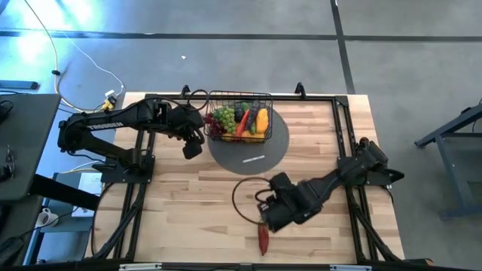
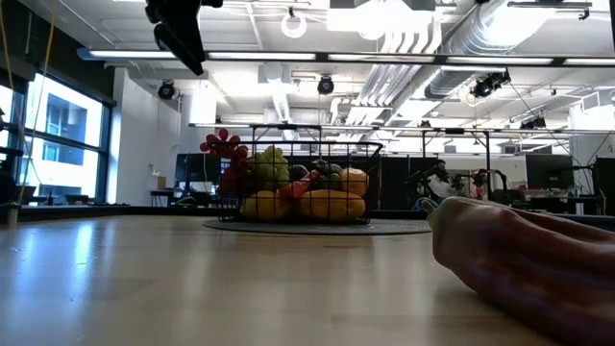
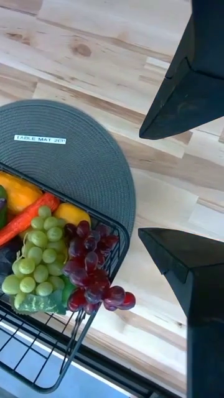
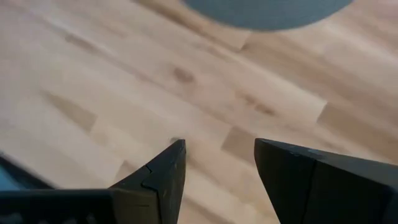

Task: Build produce basket
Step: Put the red chili pepper into the black wire basket

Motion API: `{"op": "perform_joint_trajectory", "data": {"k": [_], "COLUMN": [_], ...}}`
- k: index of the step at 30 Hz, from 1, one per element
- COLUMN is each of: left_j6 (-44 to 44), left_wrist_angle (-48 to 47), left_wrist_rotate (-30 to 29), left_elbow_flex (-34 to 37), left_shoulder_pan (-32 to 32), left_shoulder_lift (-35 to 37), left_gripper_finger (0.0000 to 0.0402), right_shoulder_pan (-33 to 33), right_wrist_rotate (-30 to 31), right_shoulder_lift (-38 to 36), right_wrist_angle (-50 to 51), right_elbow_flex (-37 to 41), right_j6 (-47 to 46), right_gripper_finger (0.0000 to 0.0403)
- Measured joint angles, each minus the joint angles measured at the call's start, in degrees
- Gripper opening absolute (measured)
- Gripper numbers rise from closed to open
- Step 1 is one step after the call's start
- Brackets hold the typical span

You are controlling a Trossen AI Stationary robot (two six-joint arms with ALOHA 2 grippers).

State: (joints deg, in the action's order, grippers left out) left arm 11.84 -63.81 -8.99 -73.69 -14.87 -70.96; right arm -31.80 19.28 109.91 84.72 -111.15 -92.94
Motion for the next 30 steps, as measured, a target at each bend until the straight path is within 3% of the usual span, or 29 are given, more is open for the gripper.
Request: {"op": "perform_joint_trajectory", "data": {"k": [11,21,30], "left_j6": [0.0,-3.5,-6.3], "left_wrist_angle": [0.0,-1.1,-1.1], "left_wrist_rotate": [0.0,0.0,-0.2], "left_elbow_flex": [0.0,0.0,0.0], "left_shoulder_pan": [0.0,0.0,0.0], "left_shoulder_lift": [0.0,0.0,0.0], "left_gripper_finger": [0.0236,0.0236,0.0236], "right_shoulder_pan": [-3.3,-3.2,-3.2], "right_wrist_rotate": [-1.0,-10.8,-16.8], "right_shoulder_lift": [0.0,4.6,11.9], "right_wrist_angle": [-8.3,-14.9,-22.8], "right_elbow_flex": [0.0,0.0,0.0], "right_j6": [-0.8,-4.8,-7.8], "right_gripper_finger": [0.0186,0.0256,0.0261]}}
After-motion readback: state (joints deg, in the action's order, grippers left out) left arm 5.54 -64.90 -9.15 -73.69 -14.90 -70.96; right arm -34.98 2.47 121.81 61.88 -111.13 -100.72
